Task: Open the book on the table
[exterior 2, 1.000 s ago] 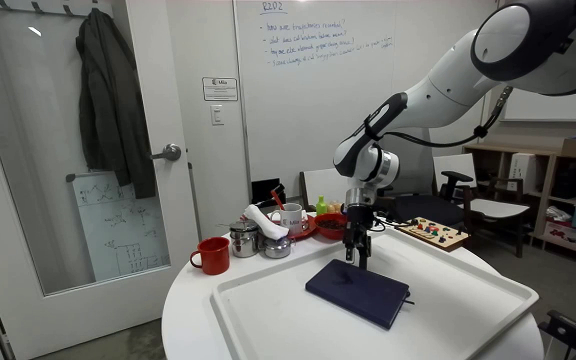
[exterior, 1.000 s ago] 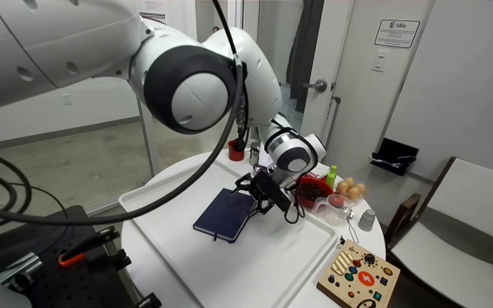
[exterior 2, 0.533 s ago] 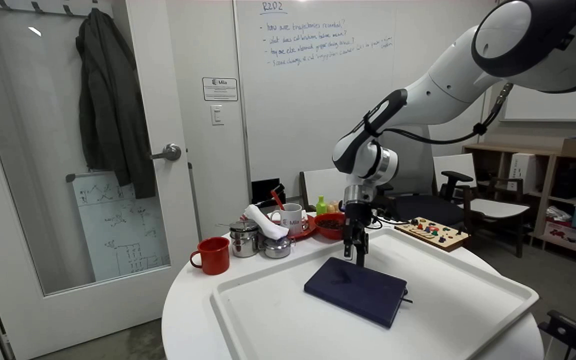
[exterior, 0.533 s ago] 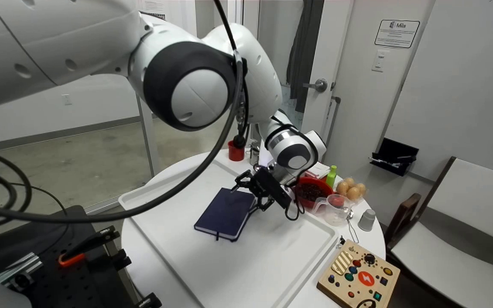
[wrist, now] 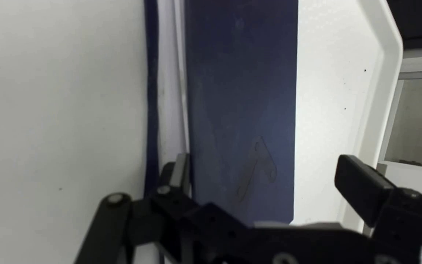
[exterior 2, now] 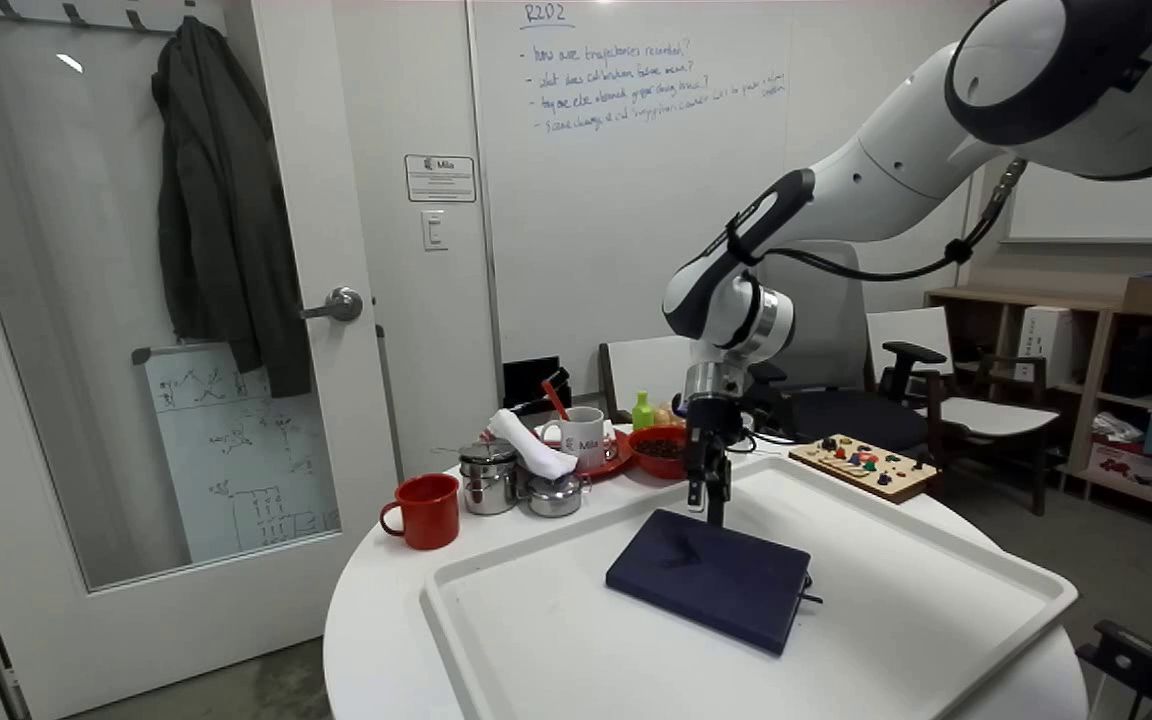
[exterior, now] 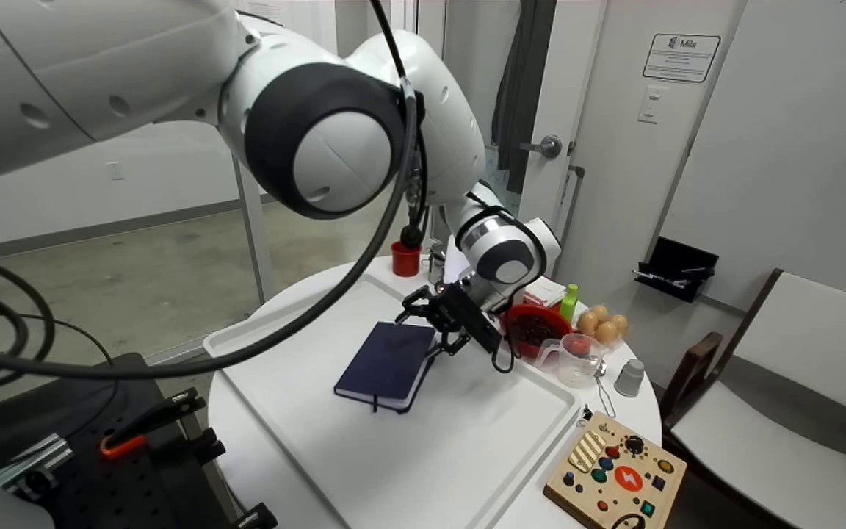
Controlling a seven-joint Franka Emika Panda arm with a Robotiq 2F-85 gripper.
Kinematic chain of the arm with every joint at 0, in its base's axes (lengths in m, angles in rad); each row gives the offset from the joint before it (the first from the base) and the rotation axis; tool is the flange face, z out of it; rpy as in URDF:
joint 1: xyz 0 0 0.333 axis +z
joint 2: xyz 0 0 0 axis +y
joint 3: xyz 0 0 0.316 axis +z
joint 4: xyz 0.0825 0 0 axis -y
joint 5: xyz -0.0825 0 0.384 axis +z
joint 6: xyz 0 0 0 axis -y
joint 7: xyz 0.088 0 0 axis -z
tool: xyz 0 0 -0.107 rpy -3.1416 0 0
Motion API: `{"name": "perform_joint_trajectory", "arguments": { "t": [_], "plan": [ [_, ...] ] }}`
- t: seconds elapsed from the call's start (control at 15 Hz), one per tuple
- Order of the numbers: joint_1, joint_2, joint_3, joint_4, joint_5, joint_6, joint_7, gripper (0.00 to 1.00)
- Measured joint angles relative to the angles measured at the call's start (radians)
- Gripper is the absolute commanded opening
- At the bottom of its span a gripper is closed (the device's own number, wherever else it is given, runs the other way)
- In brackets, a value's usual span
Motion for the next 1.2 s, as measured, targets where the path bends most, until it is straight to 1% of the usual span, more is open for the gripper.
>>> {"name": "perform_joint_trajectory", "arguments": {
  "t": [0.2, 0.4, 0.87, 1.2],
  "plan": [
    [-0.002, -0.010, 0.006, -0.006, 0.000, -0.024, -0.035, 1.00],
    [0.000, -0.033, 0.009, -0.029, 0.000, -0.039, -0.043, 1.00],
    [0.018, -0.124, 0.010, -0.132, -0.002, -0.039, -0.061, 1.00],
    [0.052, -0.194, 0.009, -0.203, -0.032, -0.038, -0.062, 1.00]
  ]
}}
